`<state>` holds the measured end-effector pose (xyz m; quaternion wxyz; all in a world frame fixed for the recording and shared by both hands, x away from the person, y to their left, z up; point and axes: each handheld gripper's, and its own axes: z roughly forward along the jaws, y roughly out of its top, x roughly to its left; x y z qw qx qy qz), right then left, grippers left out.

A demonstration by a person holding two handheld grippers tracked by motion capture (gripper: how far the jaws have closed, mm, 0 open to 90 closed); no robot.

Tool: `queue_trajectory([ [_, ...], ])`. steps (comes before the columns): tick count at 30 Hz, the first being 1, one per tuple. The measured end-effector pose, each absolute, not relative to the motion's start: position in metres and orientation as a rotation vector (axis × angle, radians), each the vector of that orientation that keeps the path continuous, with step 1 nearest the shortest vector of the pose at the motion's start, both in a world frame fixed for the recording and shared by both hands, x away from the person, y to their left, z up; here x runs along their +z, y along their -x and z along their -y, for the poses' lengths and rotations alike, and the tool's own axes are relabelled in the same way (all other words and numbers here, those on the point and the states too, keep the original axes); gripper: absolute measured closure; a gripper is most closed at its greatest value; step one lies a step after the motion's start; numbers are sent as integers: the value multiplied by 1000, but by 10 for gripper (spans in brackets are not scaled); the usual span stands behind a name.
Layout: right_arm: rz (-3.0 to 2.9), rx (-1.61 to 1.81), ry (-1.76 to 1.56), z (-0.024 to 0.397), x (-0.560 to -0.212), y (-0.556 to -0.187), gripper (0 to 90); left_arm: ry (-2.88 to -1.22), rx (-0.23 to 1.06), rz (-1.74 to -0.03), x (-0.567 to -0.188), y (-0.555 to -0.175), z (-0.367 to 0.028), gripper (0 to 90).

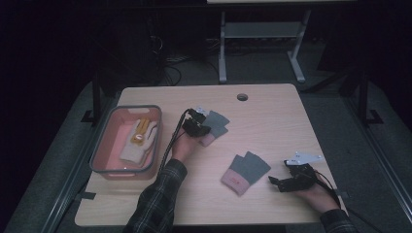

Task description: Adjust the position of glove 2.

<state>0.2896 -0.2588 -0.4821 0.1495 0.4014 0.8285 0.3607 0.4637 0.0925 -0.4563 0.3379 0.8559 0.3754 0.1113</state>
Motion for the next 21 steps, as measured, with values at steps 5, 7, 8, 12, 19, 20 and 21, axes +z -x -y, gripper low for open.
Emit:
queue_trajectory([
  [5,-2381,1036,-1153,259,-482,-290,105,-2242,242,-965,-455,-455,-93,897],
  [7,-2381,1036,-1153,259,-482,-290,106,-2261,228,-948,-454,-447,-95,897],
  [8,-2381,1036,-1153,259,-482,-290,105,-2274,218,-939,-454,-443,-96,897],
  [12,-2381,1036,-1154,259,-482,-290,105,-2262,173,-938,-454,-426,-99,897],
  [19,-2381,1036,-1154,259,-482,-290,105,-2258,134,-914,-454,-394,-102,898],
  [20,-2381,1036,-1153,259,-482,-290,105,-2255,125,-912,-454,-390,-101,897],
  [21,-2381,1036,-1154,259,-482,-290,106,-2256,119,-905,-454,-386,-102,897],
])
